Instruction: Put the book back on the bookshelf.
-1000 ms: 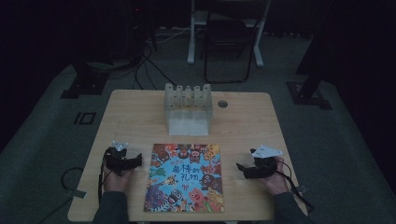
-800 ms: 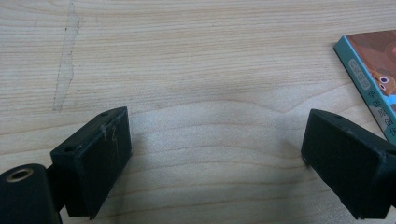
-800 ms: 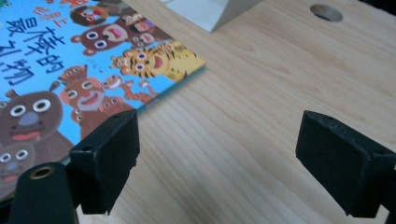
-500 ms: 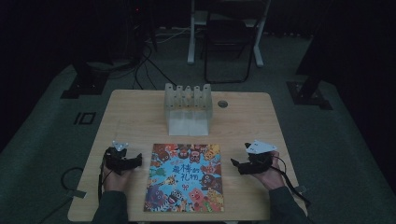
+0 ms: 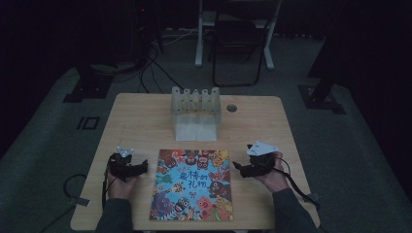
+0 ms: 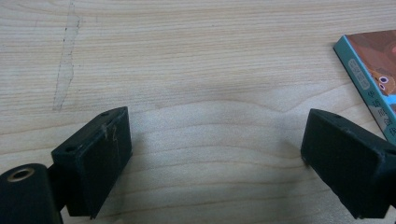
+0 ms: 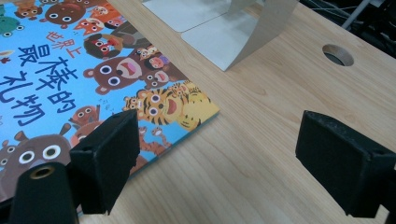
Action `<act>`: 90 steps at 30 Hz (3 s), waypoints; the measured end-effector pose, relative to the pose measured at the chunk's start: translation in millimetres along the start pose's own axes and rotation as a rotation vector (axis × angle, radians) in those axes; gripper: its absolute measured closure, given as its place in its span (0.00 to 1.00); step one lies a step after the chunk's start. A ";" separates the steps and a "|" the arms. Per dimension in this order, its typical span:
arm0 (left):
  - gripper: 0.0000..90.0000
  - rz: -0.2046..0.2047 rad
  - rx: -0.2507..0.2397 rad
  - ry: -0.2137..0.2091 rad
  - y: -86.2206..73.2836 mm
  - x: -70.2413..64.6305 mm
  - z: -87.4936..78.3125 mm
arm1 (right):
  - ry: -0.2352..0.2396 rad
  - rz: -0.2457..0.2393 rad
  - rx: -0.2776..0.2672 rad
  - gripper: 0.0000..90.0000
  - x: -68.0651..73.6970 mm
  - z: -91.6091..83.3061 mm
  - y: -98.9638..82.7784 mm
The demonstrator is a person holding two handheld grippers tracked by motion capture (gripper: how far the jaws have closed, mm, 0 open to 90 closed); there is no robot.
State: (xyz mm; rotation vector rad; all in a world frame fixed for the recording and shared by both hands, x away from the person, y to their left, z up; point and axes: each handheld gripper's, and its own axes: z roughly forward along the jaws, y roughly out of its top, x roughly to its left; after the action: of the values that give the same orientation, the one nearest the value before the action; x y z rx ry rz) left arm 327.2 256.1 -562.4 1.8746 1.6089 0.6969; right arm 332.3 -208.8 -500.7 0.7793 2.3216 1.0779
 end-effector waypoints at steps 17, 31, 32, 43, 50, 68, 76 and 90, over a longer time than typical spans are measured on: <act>0.13 0.015 0.001 -0.015 0.1 -1.7 -0.8 | 0.032 -0.006 0.003 0.15 1.2 26.1 17.0; 0.12 0.037 0.004 -0.036 -0.5 -1.8 -1.6 | 0.079 0.055 0.009 0.14 -7.5 50.7 14.2; 0.12 0.037 0.002 -0.036 -0.7 -2.0 -1.8 | 0.081 0.058 0.009 0.14 -8.3 52.2 13.9; 0.24 0.039 -0.020 -0.038 -7.4 -6.0 -9.2 | 0.105 0.061 0.022 0.13 -9.7 67.1 10.0; 0.26 0.072 -0.016 -0.067 -9.6 -13.7 -12.7 | 0.145 0.092 0.025 0.14 -11.0 72.1 8.7; 0.20 0.156 -0.094 -0.176 -18.8 -39.3 -38.8 | 0.225 0.155 0.068 0.14 -10.6 95.9 -0.8; 0.16 0.208 -0.106 -0.202 -24.0 -53.7 -48.8 | 0.245 0.160 0.085 0.15 -9.5 100.2 -3.1; 0.05 0.321 -0.132 -0.278 -35.4 -88.6 -69.4 | 0.277 0.202 0.100 0.16 -11.5 103.1 -4.5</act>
State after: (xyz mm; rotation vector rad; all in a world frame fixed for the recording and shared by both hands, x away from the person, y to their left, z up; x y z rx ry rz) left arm 241.1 178.4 -540.7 2.0488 1.0775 0.6227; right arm 402.5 -164.0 -562.7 0.9733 2.5874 1.2309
